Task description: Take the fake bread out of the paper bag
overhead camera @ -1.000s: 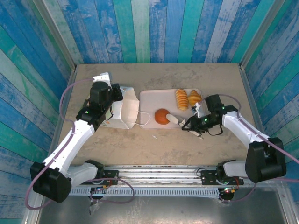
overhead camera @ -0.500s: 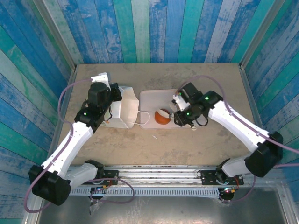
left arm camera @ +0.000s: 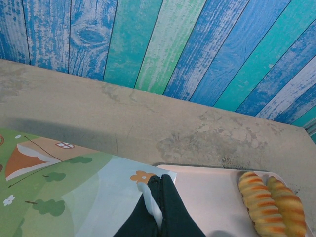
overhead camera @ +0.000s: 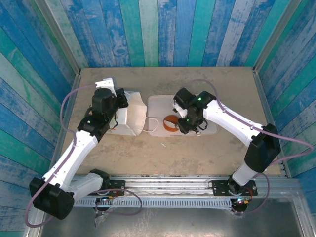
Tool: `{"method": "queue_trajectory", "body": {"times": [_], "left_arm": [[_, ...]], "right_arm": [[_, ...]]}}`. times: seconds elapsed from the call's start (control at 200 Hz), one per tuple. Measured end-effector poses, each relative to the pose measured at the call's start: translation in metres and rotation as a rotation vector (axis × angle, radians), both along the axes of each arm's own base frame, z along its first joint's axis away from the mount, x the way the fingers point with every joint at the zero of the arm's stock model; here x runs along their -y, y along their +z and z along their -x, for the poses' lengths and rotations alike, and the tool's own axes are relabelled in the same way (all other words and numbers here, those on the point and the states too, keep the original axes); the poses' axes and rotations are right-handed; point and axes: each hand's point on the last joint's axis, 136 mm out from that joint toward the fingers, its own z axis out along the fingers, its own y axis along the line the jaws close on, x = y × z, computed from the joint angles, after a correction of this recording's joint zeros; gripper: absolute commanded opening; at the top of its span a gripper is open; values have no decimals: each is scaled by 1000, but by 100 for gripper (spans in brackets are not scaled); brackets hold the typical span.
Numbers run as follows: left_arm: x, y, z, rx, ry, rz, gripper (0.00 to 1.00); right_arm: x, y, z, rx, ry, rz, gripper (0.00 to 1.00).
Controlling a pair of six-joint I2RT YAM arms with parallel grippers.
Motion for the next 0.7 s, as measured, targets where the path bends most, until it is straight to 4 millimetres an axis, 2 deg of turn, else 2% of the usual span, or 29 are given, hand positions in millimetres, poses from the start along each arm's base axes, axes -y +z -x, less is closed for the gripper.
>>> {"method": "queue_trajectory", "body": {"times": [0.336, 0.461, 0.581, 0.701], "left_arm": [[0, 0, 0, 0, 0, 0, 0], [0, 0, 0, 0, 0, 0, 0], [0, 0, 0, 0, 0, 0, 0], [0, 0, 0, 0, 0, 0, 0]], "right_arm": [[-6, -23, -2, -63, -8, 34, 56], [-6, -21, -1, -66, -8, 27, 50], [-5, -17, 1, -62, -17, 15, 50], [8, -10, 11, -59, -41, 3, 49]]}}
